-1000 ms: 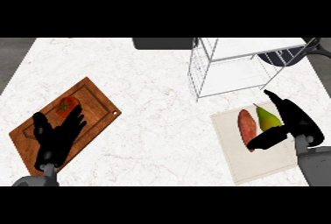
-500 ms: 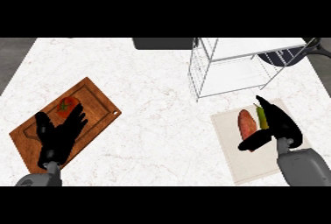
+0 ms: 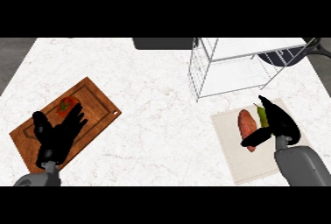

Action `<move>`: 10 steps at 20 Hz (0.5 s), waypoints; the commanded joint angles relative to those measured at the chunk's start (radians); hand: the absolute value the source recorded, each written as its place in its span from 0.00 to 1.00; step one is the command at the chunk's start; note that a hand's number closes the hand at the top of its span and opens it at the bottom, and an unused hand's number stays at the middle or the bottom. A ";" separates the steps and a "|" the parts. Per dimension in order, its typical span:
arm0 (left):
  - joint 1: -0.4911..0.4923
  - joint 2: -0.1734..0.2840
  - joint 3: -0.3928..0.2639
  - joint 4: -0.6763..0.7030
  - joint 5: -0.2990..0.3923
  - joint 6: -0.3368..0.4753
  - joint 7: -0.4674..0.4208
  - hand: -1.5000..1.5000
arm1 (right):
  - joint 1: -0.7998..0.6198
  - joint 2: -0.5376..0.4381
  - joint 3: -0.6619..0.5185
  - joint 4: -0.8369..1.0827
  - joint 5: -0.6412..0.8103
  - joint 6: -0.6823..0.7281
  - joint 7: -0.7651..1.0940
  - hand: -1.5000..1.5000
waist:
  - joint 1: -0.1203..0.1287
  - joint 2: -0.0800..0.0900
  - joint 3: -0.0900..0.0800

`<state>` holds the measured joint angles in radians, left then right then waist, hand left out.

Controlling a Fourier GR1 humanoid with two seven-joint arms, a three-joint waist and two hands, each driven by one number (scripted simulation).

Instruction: Pick the sweet potato from the placemat and place it in the tiered shelf

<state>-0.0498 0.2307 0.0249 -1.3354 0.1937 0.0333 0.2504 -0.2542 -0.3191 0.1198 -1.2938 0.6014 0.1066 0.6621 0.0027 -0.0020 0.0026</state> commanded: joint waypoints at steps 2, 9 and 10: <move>0.001 -0.009 -0.010 -0.056 -0.030 0.015 0.088 0.50 | -0.065 0.037 -0.054 0.141 0.028 -0.047 -0.091 0.00 | 0.002 0.002 -0.002; 0.003 -0.025 0.032 0.033 -0.044 -0.026 0.001 0.50 | -0.033 0.089 -0.053 0.263 0.098 -0.147 -0.241 0.00 | 0.001 0.003 -0.002; 0.039 -0.068 -0.031 -0.101 -0.067 0.020 0.078 0.50 | -0.058 0.110 -0.040 0.197 0.074 -0.084 -0.179 0.00 | 0.003 0.002 -0.002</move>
<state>-0.0440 0.1979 0.0351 -1.3620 0.1504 0.0301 0.2785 -0.3000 -0.2530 0.0720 -1.1357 0.6743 0.0258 0.5084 0.0027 -0.0074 -0.0055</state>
